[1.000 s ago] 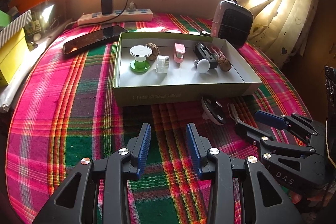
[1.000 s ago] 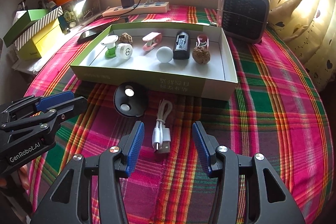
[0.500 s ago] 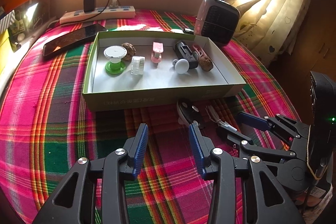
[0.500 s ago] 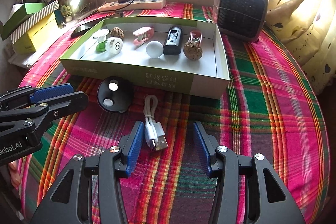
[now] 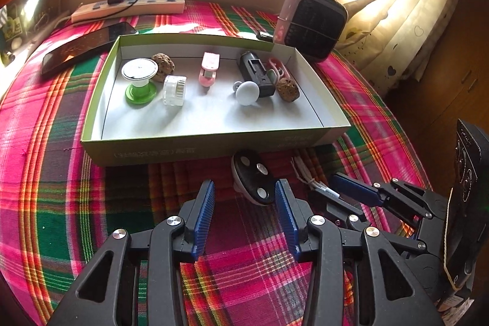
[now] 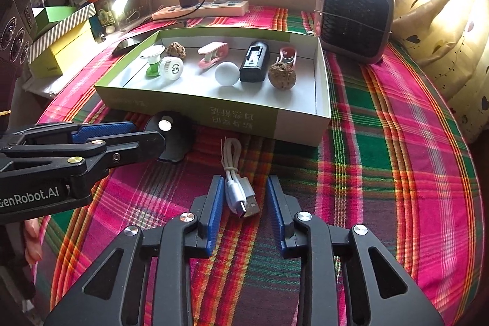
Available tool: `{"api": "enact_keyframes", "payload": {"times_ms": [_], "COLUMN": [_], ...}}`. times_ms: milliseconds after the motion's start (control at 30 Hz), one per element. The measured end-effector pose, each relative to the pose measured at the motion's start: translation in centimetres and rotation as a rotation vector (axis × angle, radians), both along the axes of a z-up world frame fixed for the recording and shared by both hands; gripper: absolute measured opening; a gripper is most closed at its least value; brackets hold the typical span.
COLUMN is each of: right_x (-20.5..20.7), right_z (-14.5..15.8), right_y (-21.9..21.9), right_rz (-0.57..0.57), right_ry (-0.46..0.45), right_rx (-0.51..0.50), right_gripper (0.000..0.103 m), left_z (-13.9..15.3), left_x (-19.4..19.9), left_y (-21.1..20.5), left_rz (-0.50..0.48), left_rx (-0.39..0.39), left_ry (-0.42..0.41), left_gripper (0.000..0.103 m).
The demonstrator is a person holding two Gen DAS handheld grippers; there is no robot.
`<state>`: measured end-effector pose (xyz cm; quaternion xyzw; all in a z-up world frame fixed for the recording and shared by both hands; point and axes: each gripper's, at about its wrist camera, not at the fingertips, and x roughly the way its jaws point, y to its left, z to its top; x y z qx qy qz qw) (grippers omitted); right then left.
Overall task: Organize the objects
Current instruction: 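Grasp the black white-dotted disc with the left tool while the right tool grasps the white USB cable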
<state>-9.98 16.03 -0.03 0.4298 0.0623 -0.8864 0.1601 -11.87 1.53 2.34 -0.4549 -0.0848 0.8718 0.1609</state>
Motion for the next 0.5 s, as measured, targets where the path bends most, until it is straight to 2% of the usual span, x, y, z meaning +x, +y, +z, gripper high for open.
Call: {"api": "enact_keyframes", "payload": {"times_ms": [100, 400, 500], "right_x": [0.0, 0.1, 0.0], "right_z": [0.0, 0.0, 0.0], "right_y": [0.3, 1.0, 1.2], "right_rz": [0.002, 0.007, 0.005], "right_ry": [-0.001, -0.003, -0.004], "right_rx": [-0.008, -0.017, -0.023], "right_gripper": [0.021, 0.021, 0.021], "left_z": [0.0, -0.3, -0.6], "left_x": [-0.2, -0.9, -1.2], "left_y": [0.4, 1.6, 1.7], "left_rz": [0.000, 0.013, 0.010], "left_rx": [-0.013, -0.070, -0.051], "left_ry": [0.003, 0.016, 0.003], "left_gripper": [0.040, 0.040, 0.040]}}
